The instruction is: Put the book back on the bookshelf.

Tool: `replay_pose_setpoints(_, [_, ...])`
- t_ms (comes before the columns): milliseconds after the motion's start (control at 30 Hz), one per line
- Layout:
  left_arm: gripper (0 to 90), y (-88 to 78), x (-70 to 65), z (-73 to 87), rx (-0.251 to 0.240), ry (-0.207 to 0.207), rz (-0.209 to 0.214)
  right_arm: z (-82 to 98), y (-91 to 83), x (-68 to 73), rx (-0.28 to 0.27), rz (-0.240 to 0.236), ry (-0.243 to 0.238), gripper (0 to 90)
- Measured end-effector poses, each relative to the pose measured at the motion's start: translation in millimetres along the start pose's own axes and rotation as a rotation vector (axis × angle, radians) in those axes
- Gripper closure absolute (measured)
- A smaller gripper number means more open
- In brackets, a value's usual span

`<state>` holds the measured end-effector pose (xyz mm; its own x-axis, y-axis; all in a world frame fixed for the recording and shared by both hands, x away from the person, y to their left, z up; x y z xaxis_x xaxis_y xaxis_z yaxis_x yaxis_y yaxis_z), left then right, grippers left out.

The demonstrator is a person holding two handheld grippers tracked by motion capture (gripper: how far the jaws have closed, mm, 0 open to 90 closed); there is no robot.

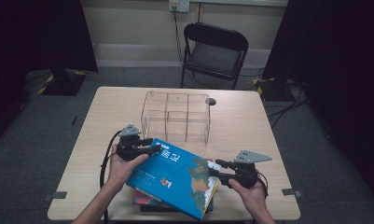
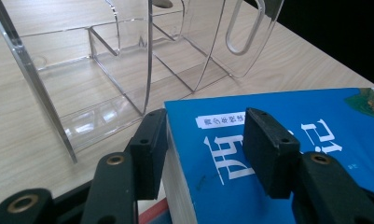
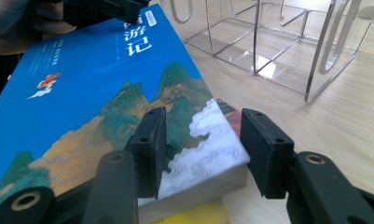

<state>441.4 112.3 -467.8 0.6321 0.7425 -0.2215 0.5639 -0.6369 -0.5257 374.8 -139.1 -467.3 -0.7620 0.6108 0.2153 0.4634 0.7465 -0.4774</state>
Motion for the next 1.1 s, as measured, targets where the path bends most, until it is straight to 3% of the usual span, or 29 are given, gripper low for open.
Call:
replay_pose_setpoints(167, [47.7,-15.0,-5.0,12.2,0.0,0.005,0.026,-8.9,15.1,1.3,0.01,-0.017,-0.008,51.9])
replay_pose_setpoints(300, [46.4,-34.5,-12.5,26.0,0.009,0.044,0.039,-18.0,30.3,3.5,0.027,-0.028,-0.03,51.0])
replay_pose_setpoints(500, [43.5,-61.5,-21.7,47.6,0.0,0.033,0.066,-20.9,38.4,5.2,0.027,-0.043,-0.018,50.2])
replay_pose_setpoints(633, [42.6,-77.8,-28.7,58.3,0.003,0.07,0.063,-21.2,40.3,5.7,0.027,-0.049,-0.007,50.9])
replay_pose_setpoints(833, [39.8,-97.3,-30.2,74.7,-0.012,0.027,0.118,-20.3,40.5,5.0,0.016,-0.06,0.006,51.1])
replay_pose_setpoints(933, [39.1,-99.1,-28.0,85.8,0.029,0.082,0.099,-19.6,40.8,4.2,0.01,-0.07,0.023,51.1])
replay_pose_setpoints(1000, [39.1,-97.9,-29.5,90.8,0.033,0.06,0.117,-19.5,40.7,4.3,0.01,-0.068,0.018,51.1])
replay_pose_setpoints(1100, [40.4,-97.3,-30.0,90.5,0.034,0.078,0.13,-19.3,40.9,4.5,0.011,-0.076,0.028,52.3])
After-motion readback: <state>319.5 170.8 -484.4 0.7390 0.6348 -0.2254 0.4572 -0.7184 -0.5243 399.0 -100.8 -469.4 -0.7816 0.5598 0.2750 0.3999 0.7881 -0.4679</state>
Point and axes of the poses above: each handheld gripper's, and its own axes: y roughly forward along the jaws, z roughly out of its underside, x roughly to its left, the point moved 9 cm from there along y, roughly forward along the jaws, and after that the axes turned 3 degrees about -z, right-handed, at the moved point
